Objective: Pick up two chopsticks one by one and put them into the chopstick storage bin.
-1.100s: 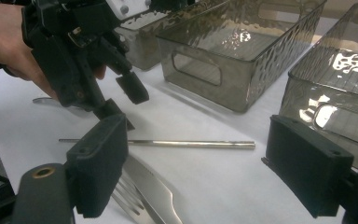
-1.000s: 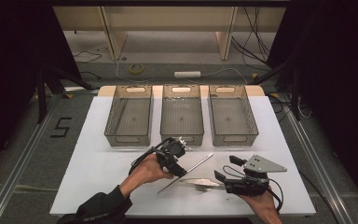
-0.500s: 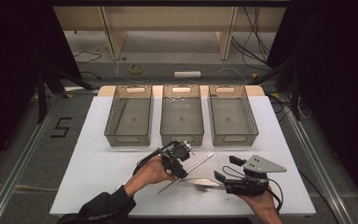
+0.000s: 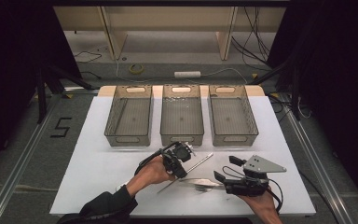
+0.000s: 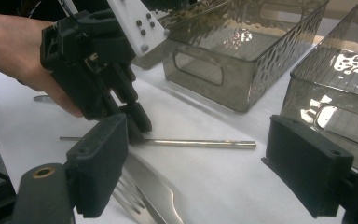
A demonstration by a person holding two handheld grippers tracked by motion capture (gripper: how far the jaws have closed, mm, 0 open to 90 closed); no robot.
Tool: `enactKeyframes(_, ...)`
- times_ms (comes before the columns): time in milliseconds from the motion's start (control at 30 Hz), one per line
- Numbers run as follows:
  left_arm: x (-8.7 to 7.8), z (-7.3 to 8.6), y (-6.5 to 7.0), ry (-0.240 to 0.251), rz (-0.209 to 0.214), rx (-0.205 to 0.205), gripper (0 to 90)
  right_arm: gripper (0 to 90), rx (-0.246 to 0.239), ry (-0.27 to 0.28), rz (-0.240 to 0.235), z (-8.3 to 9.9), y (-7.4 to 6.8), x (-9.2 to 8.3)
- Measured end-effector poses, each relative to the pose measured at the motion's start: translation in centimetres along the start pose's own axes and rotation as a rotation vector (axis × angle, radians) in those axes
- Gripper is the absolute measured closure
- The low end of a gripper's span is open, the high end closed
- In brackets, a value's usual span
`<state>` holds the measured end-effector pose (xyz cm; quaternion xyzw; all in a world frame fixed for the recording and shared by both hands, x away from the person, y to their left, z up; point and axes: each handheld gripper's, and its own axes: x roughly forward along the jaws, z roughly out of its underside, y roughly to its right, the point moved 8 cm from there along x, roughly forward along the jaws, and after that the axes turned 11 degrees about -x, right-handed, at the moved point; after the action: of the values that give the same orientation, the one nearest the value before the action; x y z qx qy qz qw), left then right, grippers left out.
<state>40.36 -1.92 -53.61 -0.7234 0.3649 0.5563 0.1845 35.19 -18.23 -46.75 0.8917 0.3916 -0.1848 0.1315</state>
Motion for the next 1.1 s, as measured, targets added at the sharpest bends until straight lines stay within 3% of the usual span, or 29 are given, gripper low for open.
enactKeyframes(567, 0.16, 0.01, 0.15, 0.008, -0.033, 0.02, 80.3, 21.8, 0.001, -0.004, 0.005, 0.05, 0.03, 0.07)
enactKeyframes(1100, 0.08, 0.03, 0.04, 0.024, -0.003, 0.03, 85.6, 21.9, 0.002, 0.0, 0.007, 0.02, 0.12, 0.05)
